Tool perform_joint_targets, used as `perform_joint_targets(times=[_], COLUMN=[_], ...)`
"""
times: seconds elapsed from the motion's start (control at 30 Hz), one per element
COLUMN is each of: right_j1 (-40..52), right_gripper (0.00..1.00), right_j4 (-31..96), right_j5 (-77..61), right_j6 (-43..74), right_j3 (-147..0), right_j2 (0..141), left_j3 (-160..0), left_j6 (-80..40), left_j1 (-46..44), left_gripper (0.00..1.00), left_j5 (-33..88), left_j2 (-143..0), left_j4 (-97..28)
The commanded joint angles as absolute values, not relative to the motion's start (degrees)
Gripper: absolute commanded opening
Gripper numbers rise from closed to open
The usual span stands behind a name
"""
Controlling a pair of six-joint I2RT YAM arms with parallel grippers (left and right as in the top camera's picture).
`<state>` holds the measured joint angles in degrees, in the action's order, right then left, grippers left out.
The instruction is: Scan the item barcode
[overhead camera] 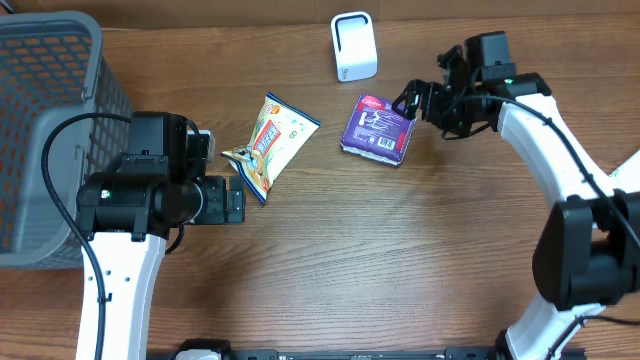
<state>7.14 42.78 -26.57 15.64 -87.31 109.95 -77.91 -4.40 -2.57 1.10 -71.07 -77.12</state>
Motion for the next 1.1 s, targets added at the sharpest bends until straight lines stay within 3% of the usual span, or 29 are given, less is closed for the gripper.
perform_joint_targets(times=[0.0,0.5,0.7,1.07], right_j1=[4.49,3.25,3.31,5.34], right_gripper=[1.00,1.00,1.00,0.98], right_j4=[39.38,29.36,25.47,30.39], right_j5=[-29.28,-35.22,-43.86,-47.97], right_j6=[15.16,17.78,18.26,16.91], right_j3=[-88.29,-89.76,-89.76,-89.73], right_j2=[115.81,125.71,133.91,134.72], left_j3=[-77.93,-77.93,-77.93,-77.93], left_j6=[-5.41,-6.94,-6.94,-7.92], left_j1=[-2.24,-2.24,-2.26,-2.26], left_gripper=[1.00,1.00,1.00,1.00], left_j5=[1.13,1.13,1.15,1.10], left_j2=[-71.24,-71.24,-71.24,-71.24], left_j4=[-76.86,-77.52,-78.04,-78.43])
